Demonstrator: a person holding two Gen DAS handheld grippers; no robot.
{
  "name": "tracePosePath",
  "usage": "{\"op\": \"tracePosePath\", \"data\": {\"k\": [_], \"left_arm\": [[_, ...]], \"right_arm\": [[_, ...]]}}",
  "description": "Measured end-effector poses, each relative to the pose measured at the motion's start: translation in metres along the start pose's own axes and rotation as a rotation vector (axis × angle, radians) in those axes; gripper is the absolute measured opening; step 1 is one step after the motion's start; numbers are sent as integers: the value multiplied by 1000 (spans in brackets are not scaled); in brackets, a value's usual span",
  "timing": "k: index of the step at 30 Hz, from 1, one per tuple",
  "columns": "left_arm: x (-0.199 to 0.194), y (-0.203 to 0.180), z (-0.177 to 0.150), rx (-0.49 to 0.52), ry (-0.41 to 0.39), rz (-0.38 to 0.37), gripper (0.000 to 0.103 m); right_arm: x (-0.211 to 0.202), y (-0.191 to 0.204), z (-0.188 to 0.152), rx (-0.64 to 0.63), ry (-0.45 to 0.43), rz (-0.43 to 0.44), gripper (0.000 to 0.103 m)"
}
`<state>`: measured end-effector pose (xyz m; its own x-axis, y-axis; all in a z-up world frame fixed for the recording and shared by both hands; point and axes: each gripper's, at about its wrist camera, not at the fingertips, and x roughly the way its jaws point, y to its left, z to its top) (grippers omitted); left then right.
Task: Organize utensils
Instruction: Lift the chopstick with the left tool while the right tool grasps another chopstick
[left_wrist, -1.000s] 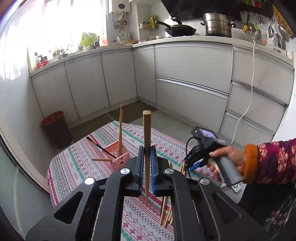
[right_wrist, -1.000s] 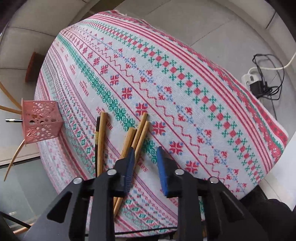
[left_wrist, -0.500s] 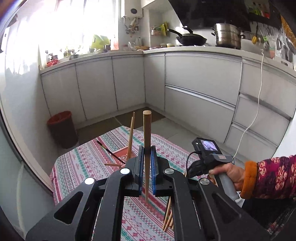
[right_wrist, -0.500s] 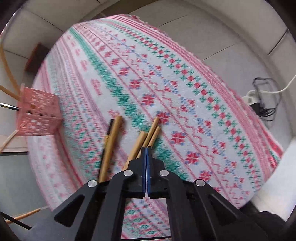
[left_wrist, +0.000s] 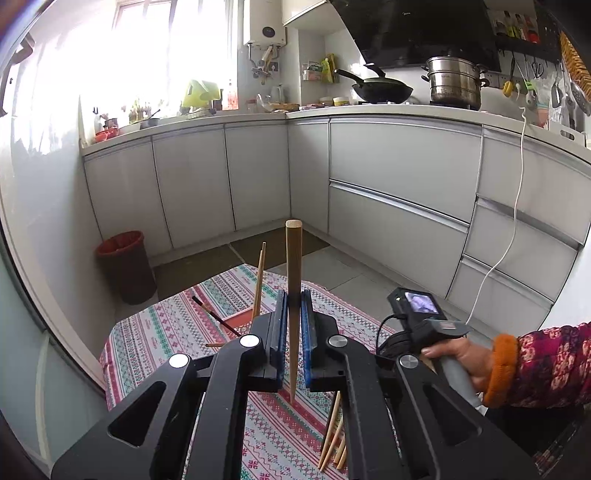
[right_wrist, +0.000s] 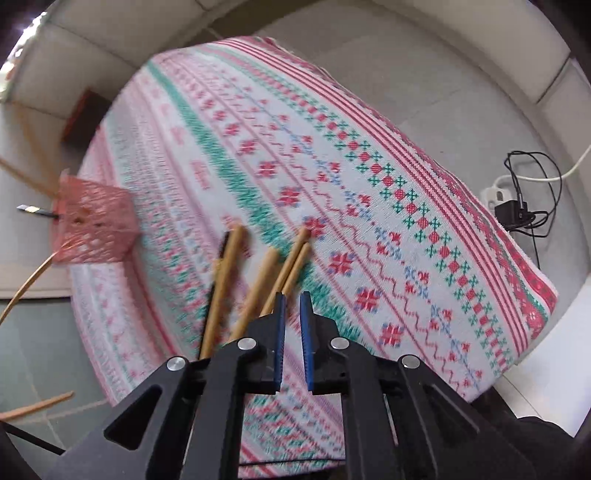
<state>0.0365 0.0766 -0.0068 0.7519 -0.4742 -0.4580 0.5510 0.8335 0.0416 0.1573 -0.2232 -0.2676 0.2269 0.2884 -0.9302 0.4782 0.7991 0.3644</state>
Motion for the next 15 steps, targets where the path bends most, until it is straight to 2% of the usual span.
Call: {"op": "tracePosePath", "data": {"k": [5, 15], "left_arm": [[3, 6, -1, -10, 8, 1, 6], [2, 7, -1, -16, 8, 12, 7]], "right_arm": [[15, 5, 5, 8, 16, -21, 10], [26, 35, 8, -22, -32, -106, 14]]}}
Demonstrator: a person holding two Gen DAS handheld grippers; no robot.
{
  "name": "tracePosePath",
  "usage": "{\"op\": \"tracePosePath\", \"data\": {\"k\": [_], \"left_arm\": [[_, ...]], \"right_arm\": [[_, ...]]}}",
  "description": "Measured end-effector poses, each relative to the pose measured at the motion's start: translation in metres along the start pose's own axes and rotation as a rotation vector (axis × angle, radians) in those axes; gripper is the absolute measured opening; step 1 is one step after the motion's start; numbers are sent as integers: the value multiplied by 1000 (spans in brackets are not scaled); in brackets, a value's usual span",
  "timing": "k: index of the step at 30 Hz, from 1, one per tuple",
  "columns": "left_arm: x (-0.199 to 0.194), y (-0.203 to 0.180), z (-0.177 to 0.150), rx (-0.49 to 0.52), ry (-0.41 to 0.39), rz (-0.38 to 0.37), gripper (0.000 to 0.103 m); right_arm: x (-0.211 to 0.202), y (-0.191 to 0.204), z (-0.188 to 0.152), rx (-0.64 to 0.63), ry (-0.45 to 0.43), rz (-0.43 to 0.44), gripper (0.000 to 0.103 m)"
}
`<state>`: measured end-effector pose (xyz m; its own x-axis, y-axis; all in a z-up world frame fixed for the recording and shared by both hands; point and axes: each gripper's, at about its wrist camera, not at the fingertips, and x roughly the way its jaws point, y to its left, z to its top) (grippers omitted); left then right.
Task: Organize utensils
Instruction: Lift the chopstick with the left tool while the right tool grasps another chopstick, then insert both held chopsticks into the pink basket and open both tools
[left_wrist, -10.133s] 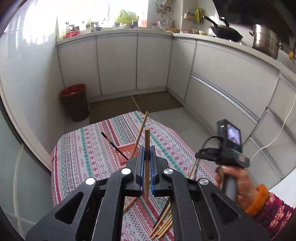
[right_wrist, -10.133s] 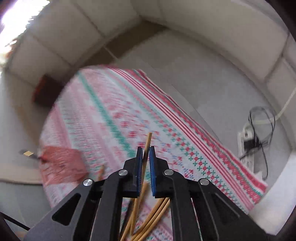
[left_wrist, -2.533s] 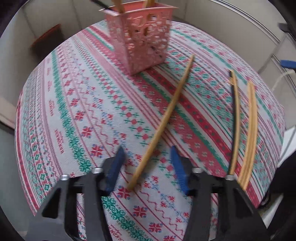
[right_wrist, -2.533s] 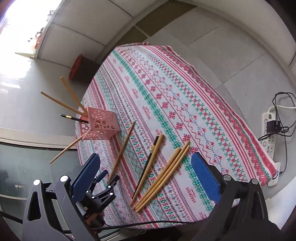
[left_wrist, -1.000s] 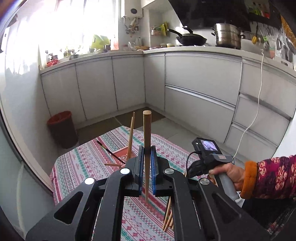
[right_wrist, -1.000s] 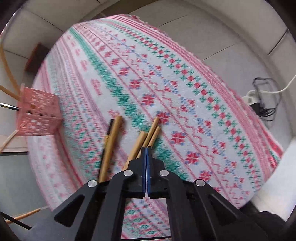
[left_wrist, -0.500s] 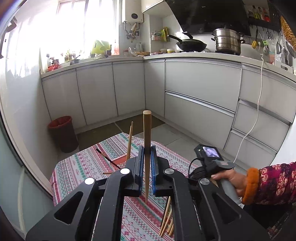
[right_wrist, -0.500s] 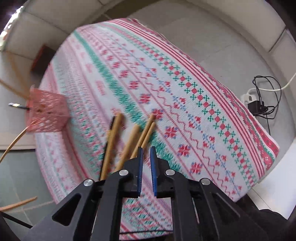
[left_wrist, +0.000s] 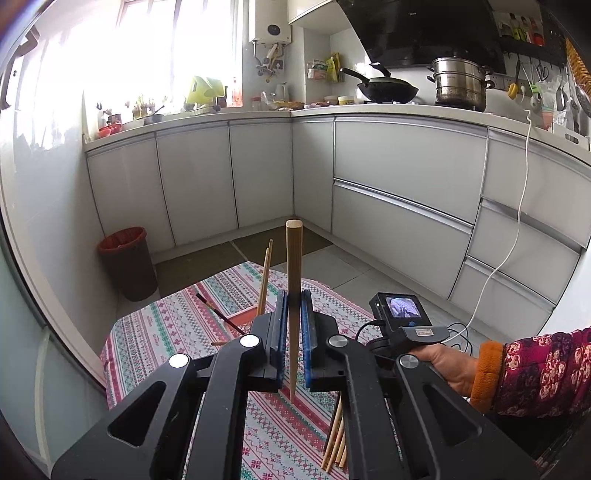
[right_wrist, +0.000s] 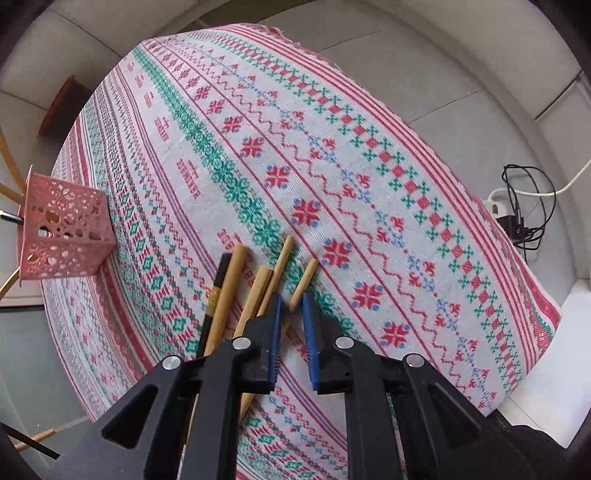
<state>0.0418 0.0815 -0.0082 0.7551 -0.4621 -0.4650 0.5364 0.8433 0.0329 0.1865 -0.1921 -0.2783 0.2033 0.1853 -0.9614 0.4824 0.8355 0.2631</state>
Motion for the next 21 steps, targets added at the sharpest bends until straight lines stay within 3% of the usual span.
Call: {"op": "tracePosePath", "data": {"k": [6, 10, 14, 21], "left_arm": [[-1, -4, 1, -1, -4, 10, 7], [-3, -5, 4, -10, -17, 16, 7], [-10, 0, 9, -39, -43, 17, 7], [-10, 8, 27, -110, -83, 27, 7]], "right_arm": [[-1, -9, 4, -1, -11, 22, 9], [-9, -21, 1, -3, -37, 84, 5], [-57, -23, -7, -53, -122, 167, 5], [-182, -7, -33, -229, -358, 326, 5]]}}
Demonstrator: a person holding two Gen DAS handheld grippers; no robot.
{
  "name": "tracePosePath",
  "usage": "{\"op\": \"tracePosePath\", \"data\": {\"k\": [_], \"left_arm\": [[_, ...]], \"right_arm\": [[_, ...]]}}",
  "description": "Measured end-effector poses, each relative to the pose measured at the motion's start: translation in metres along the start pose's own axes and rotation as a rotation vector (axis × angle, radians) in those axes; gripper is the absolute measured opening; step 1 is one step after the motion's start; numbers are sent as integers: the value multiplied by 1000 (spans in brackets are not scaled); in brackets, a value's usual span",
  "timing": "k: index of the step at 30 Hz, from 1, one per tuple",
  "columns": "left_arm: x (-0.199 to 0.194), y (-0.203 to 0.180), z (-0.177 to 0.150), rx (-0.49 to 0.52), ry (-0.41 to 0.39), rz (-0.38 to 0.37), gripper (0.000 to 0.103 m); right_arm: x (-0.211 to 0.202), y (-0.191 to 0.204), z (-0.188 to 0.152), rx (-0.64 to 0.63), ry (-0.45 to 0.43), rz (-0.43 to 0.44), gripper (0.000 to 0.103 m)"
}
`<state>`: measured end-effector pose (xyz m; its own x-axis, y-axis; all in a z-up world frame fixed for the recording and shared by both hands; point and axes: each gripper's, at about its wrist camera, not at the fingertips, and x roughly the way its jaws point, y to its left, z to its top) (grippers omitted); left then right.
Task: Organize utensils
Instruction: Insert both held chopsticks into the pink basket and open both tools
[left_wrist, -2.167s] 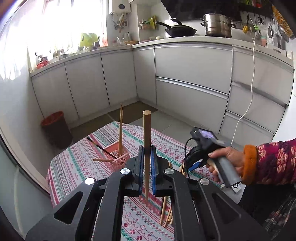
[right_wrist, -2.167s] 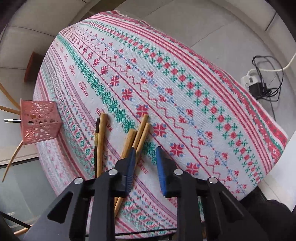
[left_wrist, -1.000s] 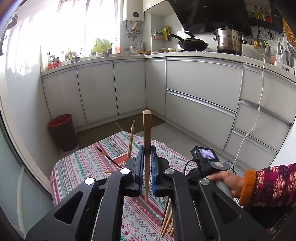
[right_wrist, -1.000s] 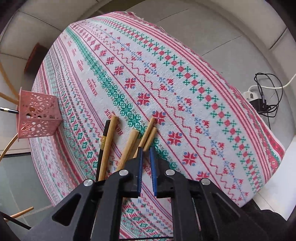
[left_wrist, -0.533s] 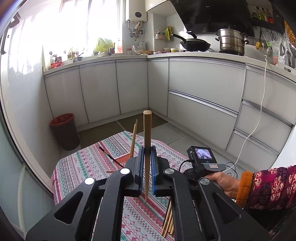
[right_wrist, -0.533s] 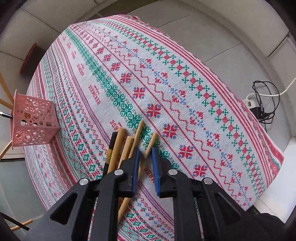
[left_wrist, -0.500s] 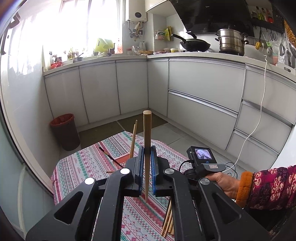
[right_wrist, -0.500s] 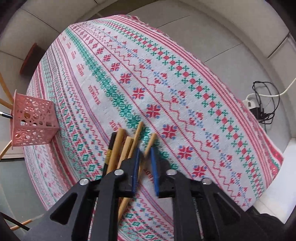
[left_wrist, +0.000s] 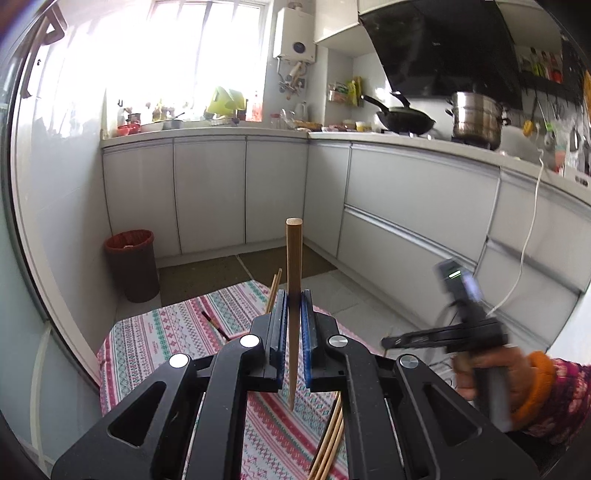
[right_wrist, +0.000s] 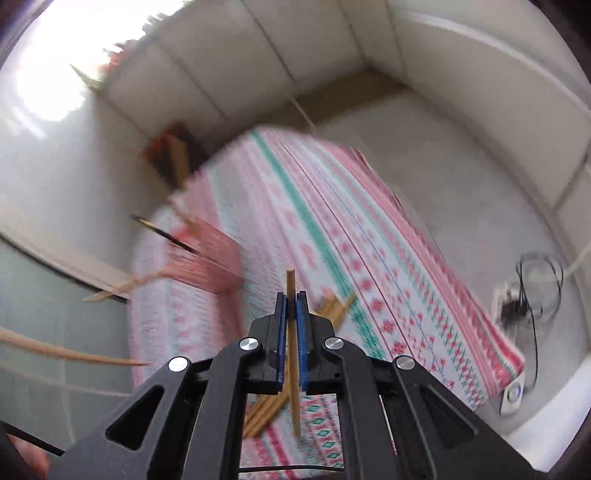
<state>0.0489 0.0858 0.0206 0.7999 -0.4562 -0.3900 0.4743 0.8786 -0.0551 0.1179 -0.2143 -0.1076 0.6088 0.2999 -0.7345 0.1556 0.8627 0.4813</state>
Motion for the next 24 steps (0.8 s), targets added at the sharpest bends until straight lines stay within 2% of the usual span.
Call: {"op": "tracePosePath", "data": {"k": [7, 11, 13, 18, 22, 24], "left_arm": [[16, 8, 24, -82, -59, 65, 7], [41, 23, 31, -162, -79, 128, 7], [54, 30, 31, -189, -84, 172, 6], [75, 45, 33, -227, -95, 204, 7], [91, 50, 33, -215, -91, 233, 7], [107, 51, 26, -194, -65, 255, 7]], "right_arm": [[-80, 34, 45, -34, -201, 153, 5], [-96, 49, 72, -40, -292, 207, 5], [-92, 60, 83, -57, -326, 216, 5], [-60, 88, 93, -121, -344, 186, 5], [-41, 99, 89, -168, -369, 164, 5], [-34, 104, 88, -191, -373, 153, 5]]}}
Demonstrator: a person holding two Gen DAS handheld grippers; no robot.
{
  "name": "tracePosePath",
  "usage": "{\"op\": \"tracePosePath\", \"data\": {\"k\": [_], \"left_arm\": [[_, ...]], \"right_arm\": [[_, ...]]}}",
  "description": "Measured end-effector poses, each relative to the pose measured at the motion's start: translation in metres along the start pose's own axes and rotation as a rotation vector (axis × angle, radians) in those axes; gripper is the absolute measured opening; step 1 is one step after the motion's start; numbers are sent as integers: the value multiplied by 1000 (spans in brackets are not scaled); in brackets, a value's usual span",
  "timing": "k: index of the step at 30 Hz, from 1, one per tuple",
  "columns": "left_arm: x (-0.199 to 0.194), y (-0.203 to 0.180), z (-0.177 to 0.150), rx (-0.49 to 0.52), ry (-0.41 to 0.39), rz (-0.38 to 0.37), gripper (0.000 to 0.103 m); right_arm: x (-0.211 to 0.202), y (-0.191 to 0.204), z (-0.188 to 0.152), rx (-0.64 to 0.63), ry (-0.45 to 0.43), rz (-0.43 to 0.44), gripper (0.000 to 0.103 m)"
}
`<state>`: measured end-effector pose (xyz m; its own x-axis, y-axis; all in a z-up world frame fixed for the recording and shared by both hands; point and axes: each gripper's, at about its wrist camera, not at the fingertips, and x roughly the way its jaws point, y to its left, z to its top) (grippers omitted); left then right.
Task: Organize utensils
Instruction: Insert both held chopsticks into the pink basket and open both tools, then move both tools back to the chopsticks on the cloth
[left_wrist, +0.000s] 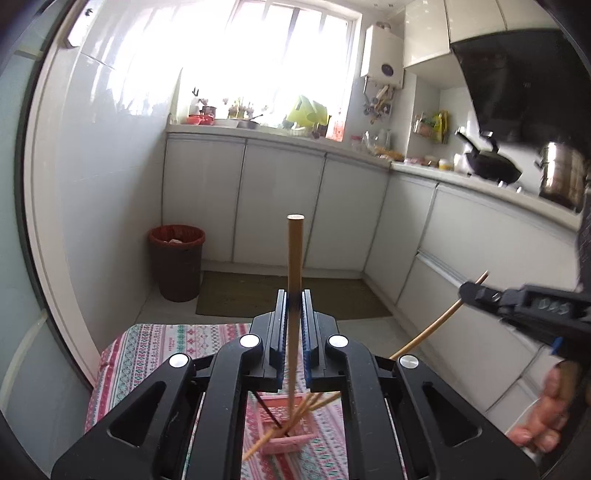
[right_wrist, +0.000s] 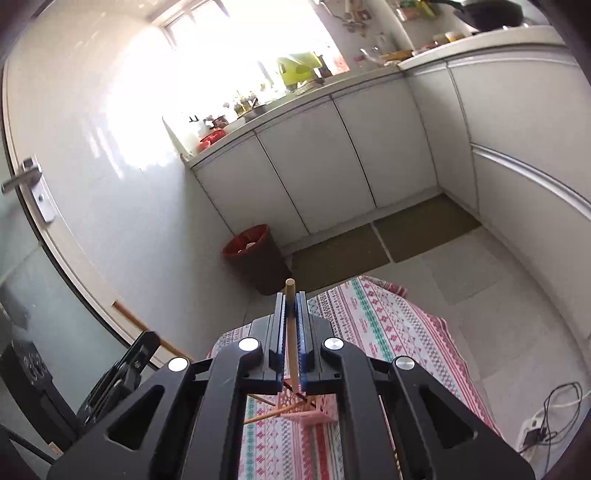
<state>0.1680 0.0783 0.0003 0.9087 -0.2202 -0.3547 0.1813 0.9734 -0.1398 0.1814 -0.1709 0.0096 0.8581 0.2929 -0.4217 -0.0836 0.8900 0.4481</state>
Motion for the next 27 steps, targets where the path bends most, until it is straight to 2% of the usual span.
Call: {"op": "tracePosePath", "data": {"k": [2, 3, 4, 6, 12, 15, 19, 20, 21, 23, 27], "left_arm": [[14, 0, -10, 6, 46, -15, 9], [19, 2, -15, 4, 70, -5, 17], [20, 5, -16, 0, 72, 15, 20], [8, 16, -10, -43, 37, 29, 27], [-39, 38, 15, -125, -81, 50, 38], [-51, 40, 19, -121, -96, 53, 43], [-53, 40, 16, -104, -73, 68, 44], [-53, 41, 14, -104, -67, 72, 44], [-53, 43, 14, -105, -60, 74, 44], [-53, 44, 15, -109, -54, 75, 44], [-59, 43, 17, -106, -61, 73, 45]], "right_arm": [[4, 5, -1, -20, 7, 3, 5], [6, 8, -3, -36, 8, 1, 5], [8, 11, -4, -51, 7, -4, 5], [10, 18, -7, -72, 6, -9, 5], [23, 26, -11, -109, 3, -29, 5], [35, 31, -18, -116, 20, -32, 5], [51, 37, -27, -127, 65, 27, 7], [54, 39, -29, -135, 76, 27, 11], [55, 38, -30, -132, 77, 25, 35], [51, 35, -30, -101, 47, 29, 60], [40, 34, -29, -109, 33, 18, 61]]}}
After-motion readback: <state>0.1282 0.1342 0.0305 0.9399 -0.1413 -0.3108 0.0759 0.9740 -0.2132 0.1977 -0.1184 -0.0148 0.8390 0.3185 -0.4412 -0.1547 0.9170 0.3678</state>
